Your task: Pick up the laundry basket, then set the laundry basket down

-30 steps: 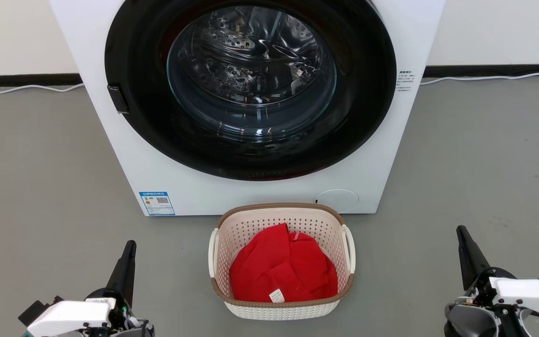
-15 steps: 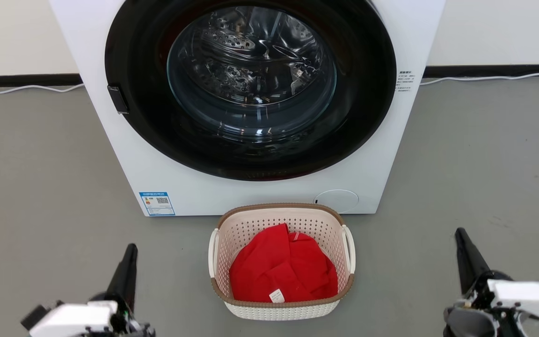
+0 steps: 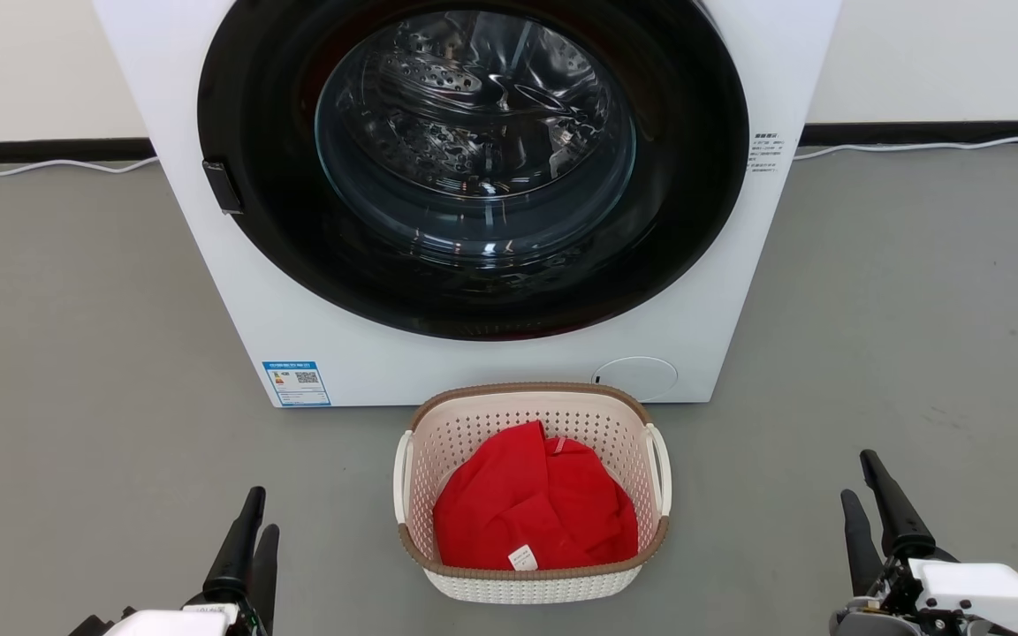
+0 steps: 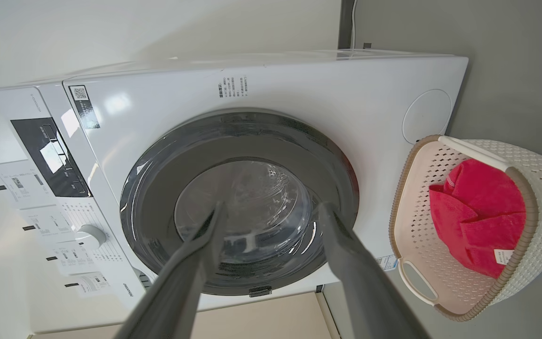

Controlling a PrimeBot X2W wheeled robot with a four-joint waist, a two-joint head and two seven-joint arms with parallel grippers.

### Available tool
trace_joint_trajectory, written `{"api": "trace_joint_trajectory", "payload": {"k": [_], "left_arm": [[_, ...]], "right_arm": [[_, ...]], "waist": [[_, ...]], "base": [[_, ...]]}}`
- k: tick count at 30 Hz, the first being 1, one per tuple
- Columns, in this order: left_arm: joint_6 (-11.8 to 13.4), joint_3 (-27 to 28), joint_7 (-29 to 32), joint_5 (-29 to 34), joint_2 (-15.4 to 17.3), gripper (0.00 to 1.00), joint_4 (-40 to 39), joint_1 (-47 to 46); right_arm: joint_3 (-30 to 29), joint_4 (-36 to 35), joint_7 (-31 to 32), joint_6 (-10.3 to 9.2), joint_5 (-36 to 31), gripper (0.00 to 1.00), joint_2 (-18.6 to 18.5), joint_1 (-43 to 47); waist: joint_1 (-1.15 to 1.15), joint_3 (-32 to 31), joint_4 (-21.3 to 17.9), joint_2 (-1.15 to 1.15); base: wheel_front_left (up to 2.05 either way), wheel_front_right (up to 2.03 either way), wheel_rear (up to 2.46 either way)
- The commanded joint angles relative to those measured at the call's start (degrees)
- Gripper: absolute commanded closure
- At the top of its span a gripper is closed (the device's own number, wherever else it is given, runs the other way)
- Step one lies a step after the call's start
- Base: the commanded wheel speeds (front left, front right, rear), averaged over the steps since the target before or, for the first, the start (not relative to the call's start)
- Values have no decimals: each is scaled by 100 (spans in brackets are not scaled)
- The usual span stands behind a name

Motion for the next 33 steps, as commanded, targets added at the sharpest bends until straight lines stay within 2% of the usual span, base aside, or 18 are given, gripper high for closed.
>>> {"api": "trace_joint_trajectory", "payload": {"k": [1,8,17,33], "left_arm": [[-12,-12,-51,13,40,0,-205,-244],[-15,-41,-169,104,46,0,-288,-284],[-18,-124,-320,535,55,0,-404,-344],[-23,-233,-572,1564,70,0,-591,-420]], "right_arm": [[39,-214,-52,9,58,0,-43,-199],[99,-313,-137,11,3,0,-51,-223],[247,-454,-310,15,-188,0,-113,-268],[589,-668,-648,20,-991,0,-341,-326]], "waist": [[-1,4,0,0],[-2,6,-1,0],[-2,21,-7,0],[-2,37,-21,0]], "base": [[0,0,0],[0,0,0],[0,0,0],[0,0,0]]}}
